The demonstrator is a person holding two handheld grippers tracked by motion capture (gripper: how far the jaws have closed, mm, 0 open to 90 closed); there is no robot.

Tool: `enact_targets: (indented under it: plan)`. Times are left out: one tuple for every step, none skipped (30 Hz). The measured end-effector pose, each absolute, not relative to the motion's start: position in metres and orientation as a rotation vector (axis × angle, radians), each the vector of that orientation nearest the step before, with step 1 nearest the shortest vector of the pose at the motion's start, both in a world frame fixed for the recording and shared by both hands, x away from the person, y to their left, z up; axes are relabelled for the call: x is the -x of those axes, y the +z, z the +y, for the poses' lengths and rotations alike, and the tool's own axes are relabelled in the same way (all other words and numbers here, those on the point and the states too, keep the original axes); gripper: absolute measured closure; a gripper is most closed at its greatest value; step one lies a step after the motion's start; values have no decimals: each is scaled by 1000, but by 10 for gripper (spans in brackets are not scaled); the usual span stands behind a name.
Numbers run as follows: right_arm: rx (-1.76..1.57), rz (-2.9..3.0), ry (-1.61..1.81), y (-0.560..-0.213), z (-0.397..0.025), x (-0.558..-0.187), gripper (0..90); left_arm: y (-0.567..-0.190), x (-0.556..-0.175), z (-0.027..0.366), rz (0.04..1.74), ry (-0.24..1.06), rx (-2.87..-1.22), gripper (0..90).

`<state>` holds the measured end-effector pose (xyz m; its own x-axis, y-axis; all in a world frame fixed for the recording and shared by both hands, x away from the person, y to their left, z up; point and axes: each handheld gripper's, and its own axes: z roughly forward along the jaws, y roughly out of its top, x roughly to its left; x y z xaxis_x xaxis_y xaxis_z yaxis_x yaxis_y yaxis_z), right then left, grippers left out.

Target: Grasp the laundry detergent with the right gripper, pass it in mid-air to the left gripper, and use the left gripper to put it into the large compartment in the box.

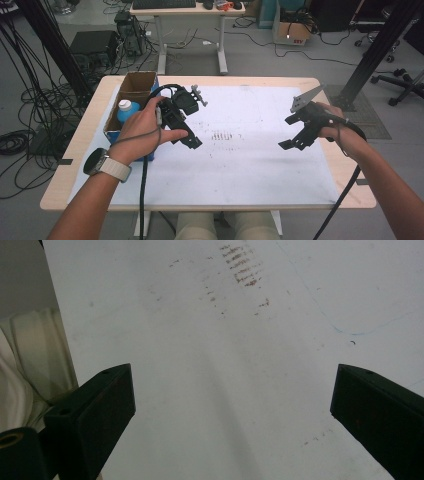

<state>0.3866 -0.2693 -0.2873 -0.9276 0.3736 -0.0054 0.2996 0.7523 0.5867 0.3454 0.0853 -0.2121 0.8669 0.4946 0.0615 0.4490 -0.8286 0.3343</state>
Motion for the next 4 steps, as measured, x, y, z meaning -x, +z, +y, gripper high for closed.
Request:
enact_targets:
  plan:
    - [-545, 2823, 916, -287, -269, -387, 42, -212, -345, 86, 713, 211, -2726, 109]
    - [-547, 2823, 918, -287, -269, -386, 42, -212, -346, 86, 714, 210, -2727, 108]
    - [-548, 2820, 926, -288, -268, -386, 42, -212, -346, 86, 719, 216, -2722, 105]
    - [-537, 2824, 921, -288, -268, -386, 42, -212, -346, 86, 721, 219, -2722, 104]
